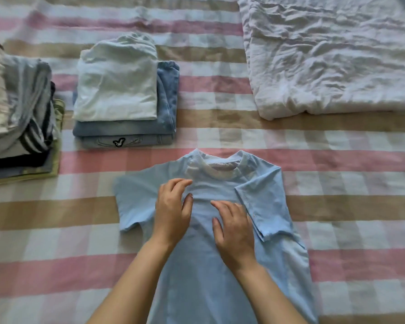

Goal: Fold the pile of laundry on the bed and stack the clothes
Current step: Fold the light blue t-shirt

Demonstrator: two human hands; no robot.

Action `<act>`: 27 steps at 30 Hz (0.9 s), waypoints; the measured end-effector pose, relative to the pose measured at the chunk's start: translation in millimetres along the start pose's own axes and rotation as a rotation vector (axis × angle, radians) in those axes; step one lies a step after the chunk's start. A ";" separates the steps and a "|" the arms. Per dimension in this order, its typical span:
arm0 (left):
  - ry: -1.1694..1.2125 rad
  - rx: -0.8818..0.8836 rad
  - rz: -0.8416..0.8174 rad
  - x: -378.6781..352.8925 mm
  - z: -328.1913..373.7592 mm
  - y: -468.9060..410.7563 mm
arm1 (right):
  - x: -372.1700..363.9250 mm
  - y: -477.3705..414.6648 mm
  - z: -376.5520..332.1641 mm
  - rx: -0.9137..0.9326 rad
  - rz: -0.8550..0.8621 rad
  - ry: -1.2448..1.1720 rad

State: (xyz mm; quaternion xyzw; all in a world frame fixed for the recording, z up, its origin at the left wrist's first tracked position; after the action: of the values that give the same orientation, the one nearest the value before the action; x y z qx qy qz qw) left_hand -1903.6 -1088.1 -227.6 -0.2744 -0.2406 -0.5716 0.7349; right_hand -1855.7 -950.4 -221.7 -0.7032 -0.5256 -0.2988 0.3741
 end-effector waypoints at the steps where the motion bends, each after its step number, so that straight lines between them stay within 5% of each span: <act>1: -0.013 0.036 0.037 17.6 -14.7 -0.2 | -9.8 -2.2 -13.6 0.012 -0.030 -0.016; 11: 0.159 0.639 0.251 88.6 -131.9 18.5 | -138.3 -54.7 -117.1 0.127 -0.328 -0.050; 16: 0.184 0.712 0.236 74.7 -134.4 13.4 | -177.7 -69.1 -130.1 0.142 -0.439 0.038; 22: -0.083 0.696 0.139 69.3 -137.0 11.9 | -186.1 -80.3 -123.4 0.037 -0.441 0.011; 27: 0.069 0.678 0.245 74.6 -129.1 17.6 | -157.2 -83.7 -124.1 -0.060 -0.351 -0.310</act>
State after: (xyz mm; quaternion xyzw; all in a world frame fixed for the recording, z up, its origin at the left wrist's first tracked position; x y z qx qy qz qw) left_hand -1864.2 -1225.0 -274.7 -0.0224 -0.3570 -0.3756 0.8550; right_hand -1981.9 -1121.7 -264.6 -0.6493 -0.6819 -0.2633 0.2099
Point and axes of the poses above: each hand's wrist, its own y-axis away from the middle knuckle, its own x-axis out of the back of the hand, z = x × y, the point moved 6 cm from there along -y, towards the middle knuckle, and after that the axes turned 14 degrees about z, right-handed, at the moved point
